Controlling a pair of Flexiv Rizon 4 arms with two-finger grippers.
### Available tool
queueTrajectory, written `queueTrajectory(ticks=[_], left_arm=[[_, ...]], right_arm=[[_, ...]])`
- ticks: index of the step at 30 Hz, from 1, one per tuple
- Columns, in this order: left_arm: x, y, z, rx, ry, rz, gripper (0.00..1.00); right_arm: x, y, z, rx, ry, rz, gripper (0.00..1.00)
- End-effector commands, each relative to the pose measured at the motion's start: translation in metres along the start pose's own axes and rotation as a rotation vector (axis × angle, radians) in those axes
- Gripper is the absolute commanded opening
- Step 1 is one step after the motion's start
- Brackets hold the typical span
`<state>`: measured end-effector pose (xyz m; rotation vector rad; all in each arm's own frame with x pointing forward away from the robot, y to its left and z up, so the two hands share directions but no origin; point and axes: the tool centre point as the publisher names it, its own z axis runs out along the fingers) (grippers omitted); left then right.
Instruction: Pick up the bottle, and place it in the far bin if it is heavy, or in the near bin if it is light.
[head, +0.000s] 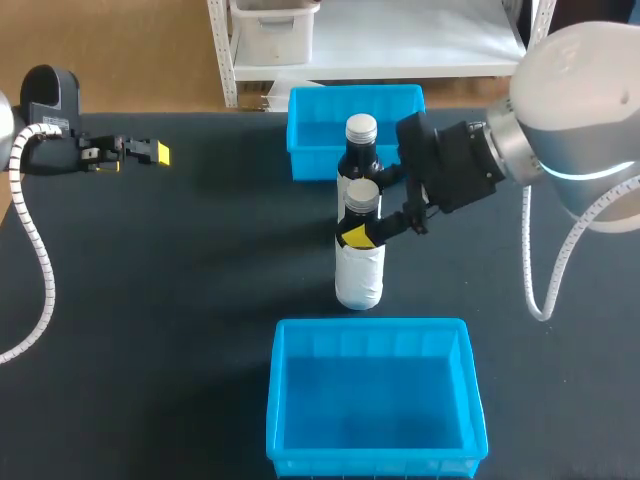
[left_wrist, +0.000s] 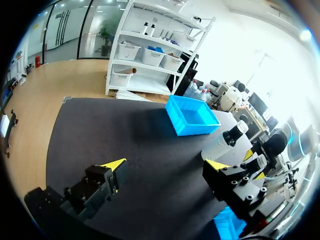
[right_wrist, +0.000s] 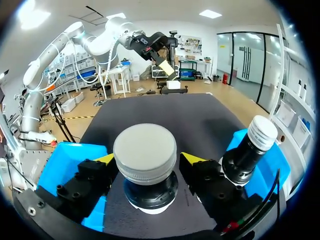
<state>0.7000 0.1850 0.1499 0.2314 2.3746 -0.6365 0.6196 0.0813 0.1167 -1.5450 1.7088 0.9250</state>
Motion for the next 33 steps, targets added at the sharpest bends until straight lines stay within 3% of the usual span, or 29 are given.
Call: queueTrajectory(ticks=[1, 9, 14, 33], left_arm=[[0.0, 0.0, 0.0, 0.0, 0.0, 0.0, 1.0], [0.0, 0.0, 0.0, 0.0, 0.0, 0.0, 1.0], [0.0, 0.0, 0.0, 0.0, 0.0, 0.0, 1.0], [0.0, 0.0, 0.0, 0.0, 0.0, 0.0, 1.0]], right_arm=[[0.0003, 0.0004, 0.0, -0.002, -0.002, -0.002, 0.75], [0.0001, 0.0009, -0.0004, 0.0, -0.002, -0.001, 0.71], [-0.0005, 0.0012, -0.0015, 0.002, -0.004, -0.001, 0.5], [0.001, 0.001, -0.0024, 0.0, -0.004, 0.001, 0.47]])
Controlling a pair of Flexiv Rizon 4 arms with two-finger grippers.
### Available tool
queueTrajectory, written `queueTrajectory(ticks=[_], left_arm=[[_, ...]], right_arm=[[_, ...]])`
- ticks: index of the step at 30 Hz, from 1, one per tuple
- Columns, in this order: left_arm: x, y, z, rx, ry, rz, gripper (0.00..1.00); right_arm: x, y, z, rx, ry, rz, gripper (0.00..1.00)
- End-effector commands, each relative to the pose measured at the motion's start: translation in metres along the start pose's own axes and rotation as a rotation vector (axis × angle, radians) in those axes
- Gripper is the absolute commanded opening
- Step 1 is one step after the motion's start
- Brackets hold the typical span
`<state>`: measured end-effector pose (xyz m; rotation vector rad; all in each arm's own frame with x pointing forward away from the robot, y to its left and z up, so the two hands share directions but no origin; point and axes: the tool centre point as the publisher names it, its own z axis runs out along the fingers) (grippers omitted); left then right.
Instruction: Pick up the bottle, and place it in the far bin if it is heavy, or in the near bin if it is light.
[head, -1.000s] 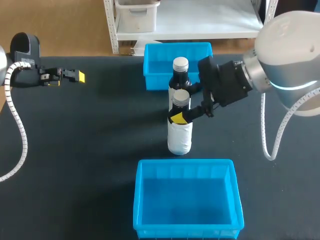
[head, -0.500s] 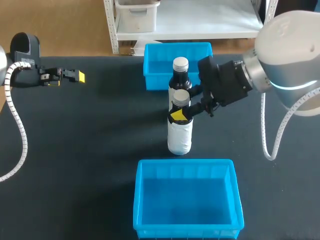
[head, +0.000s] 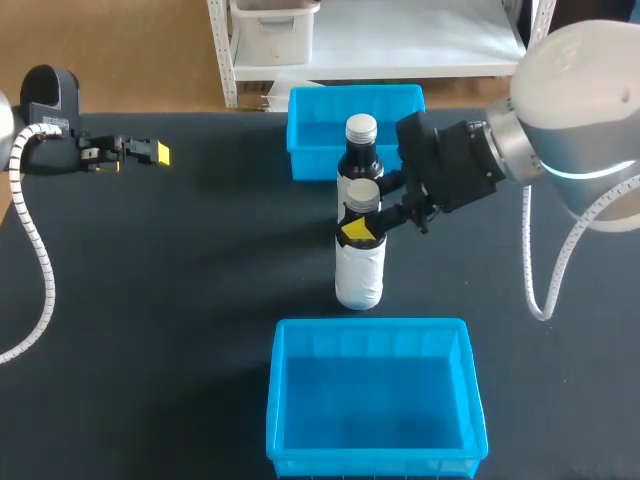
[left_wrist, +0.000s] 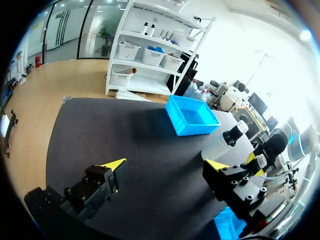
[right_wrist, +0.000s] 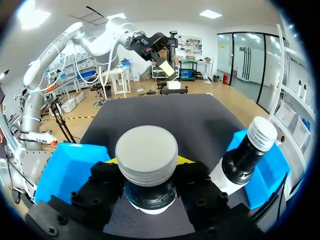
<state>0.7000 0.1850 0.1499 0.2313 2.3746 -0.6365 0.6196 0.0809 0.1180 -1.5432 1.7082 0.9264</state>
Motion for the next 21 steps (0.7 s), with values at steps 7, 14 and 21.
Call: queueTrajectory(ticks=[7, 14, 21], left_arm=[[0.0, 0.0, 0.0, 0.0, 0.0, 0.0, 1.0], [0.0, 0.0, 0.0, 0.0, 0.0, 0.0, 1.0], [0.0, 0.0, 0.0, 0.0, 0.0, 0.0, 1.0]], right_arm=[[0.0031, 0.0011, -0.0018, 0.0, 0.0, 0.003, 0.17], [0.0028, 0.0023, -0.0003, -0.005, 0.002, -0.001, 0.0], [-0.001, 0.0028, 0.0007, -0.011, 0.007, -0.009, 0.0]])
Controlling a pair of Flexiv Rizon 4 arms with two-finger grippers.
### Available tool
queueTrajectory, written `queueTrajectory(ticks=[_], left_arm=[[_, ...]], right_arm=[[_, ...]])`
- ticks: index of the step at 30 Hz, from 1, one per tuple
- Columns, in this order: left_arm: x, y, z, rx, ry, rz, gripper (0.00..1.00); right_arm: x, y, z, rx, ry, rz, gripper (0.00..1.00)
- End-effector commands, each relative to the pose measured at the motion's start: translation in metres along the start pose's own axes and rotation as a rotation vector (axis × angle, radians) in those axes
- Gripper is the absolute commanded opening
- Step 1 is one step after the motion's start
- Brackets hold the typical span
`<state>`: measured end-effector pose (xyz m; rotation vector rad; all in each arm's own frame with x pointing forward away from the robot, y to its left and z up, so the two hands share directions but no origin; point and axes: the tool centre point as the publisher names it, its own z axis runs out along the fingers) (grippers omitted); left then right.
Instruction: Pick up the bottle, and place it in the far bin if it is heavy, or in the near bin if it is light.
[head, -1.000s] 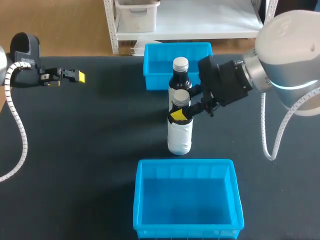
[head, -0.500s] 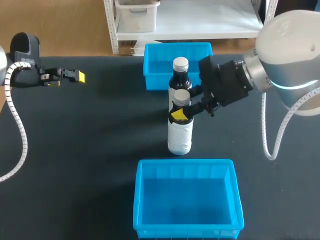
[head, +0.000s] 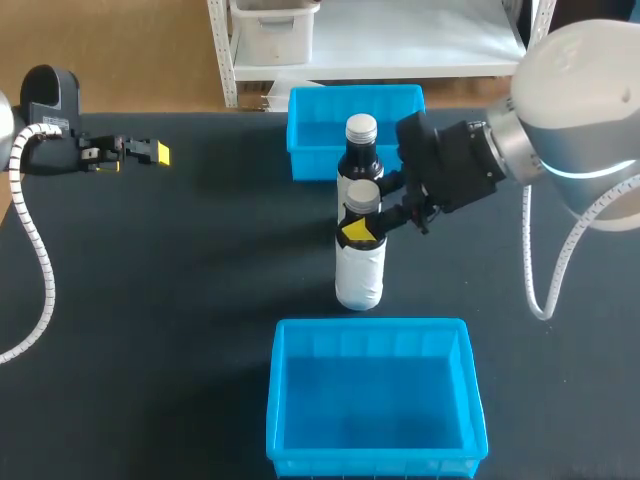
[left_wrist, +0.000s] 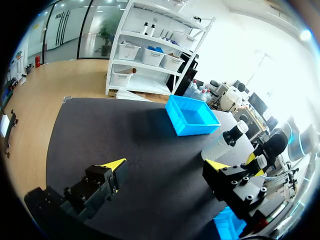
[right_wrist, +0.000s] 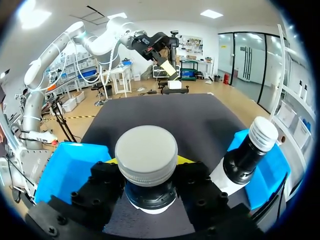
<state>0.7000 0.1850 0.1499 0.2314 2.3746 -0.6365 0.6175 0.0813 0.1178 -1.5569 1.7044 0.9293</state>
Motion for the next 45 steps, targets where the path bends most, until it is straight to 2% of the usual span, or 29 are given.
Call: queueTrajectory(ticks=[1, 13, 21, 36, 45], left_arm=[[0.0, 0.0, 0.0, 0.0, 0.0, 0.0, 1.0], [0.0, 0.0, 0.0, 0.0, 0.0, 0.0, 1.0], [0.0, 0.0, 0.0, 0.0, 0.0, 0.0, 1.0], [0.0, 0.0, 0.0, 0.0, 0.0, 0.0, 1.0], [0.0, 0.0, 0.0, 0.0, 0.0, 0.0, 1.0]], right_arm=[[-0.002, 0.001, 0.0, -0.001, 0.006, -0.007, 0.0], [-0.02, 0.003, -0.021, 0.014, 0.013, -0.02, 0.0], [-0.019, 0.004, -0.046, 0.04, 0.022, -0.006, 0.0], [0.016, -0.004, -0.112, 0.127, 0.017, 0.048, 0.0], [0.034, -0.019, -0.156, 0.165, 0.042, 0.059, 0.0]])
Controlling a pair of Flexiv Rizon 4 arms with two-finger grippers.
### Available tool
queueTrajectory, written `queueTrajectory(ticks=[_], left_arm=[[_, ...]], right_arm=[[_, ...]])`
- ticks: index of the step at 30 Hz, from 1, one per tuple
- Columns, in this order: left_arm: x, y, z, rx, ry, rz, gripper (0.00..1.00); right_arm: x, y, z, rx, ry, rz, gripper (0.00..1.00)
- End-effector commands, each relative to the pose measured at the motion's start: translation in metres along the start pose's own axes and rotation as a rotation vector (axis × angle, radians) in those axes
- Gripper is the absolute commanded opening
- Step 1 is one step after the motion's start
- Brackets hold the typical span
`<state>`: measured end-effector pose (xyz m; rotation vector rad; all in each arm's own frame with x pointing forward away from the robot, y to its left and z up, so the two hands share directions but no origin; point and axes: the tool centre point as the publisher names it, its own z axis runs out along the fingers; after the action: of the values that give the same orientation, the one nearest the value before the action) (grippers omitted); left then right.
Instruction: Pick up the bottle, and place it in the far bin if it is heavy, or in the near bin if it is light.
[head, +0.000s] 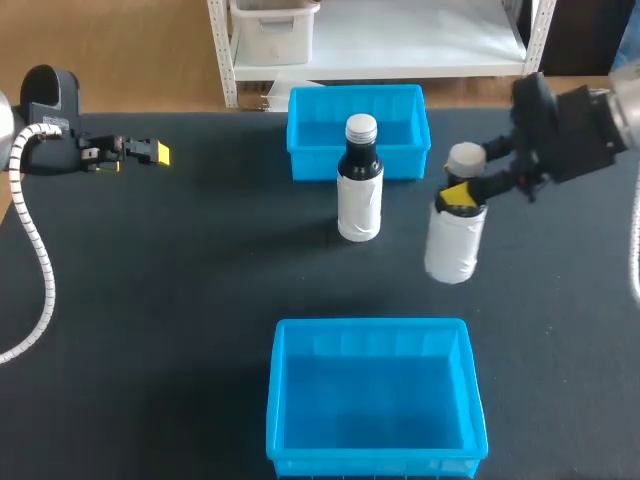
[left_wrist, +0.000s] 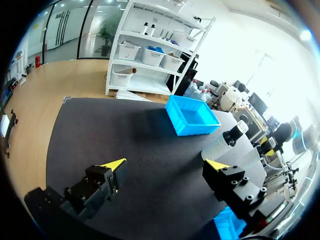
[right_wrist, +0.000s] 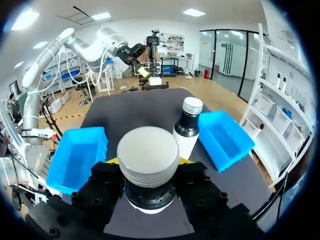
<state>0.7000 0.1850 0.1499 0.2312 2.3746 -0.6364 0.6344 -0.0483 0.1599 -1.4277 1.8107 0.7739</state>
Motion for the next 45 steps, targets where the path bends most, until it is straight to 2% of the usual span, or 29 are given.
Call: queueTrajectory(ticks=[1, 14, 21, 29, 45], left_arm=[[0.0, 0.0, 0.0, 0.0, 0.0, 0.0, 1.0], [0.0, 0.0, 0.0, 0.0, 0.0, 0.0, 1.0], [0.0, 0.0, 0.0, 0.0, 0.0, 0.0, 1.0], [0.0, 0.0, 0.0, 0.0, 0.0, 0.0, 1.0], [0.0, 0.0, 0.0, 0.0, 0.0, 0.0, 1.0]], right_arm=[[0.002, -0.005, -0.027, 0.001, 0.011, -0.001, 0.0], [0.017, -0.046, -0.069, 0.005, 0.009, -0.029, 0.0], [0.015, -0.072, -0.086, 0.002, -0.002, -0.055, 0.0], [-0.002, -0.101, -0.086, -0.005, -0.041, -0.071, 0.0], [-0.065, -0.16, -0.044, -0.025, -0.039, -0.116, 0.0]])
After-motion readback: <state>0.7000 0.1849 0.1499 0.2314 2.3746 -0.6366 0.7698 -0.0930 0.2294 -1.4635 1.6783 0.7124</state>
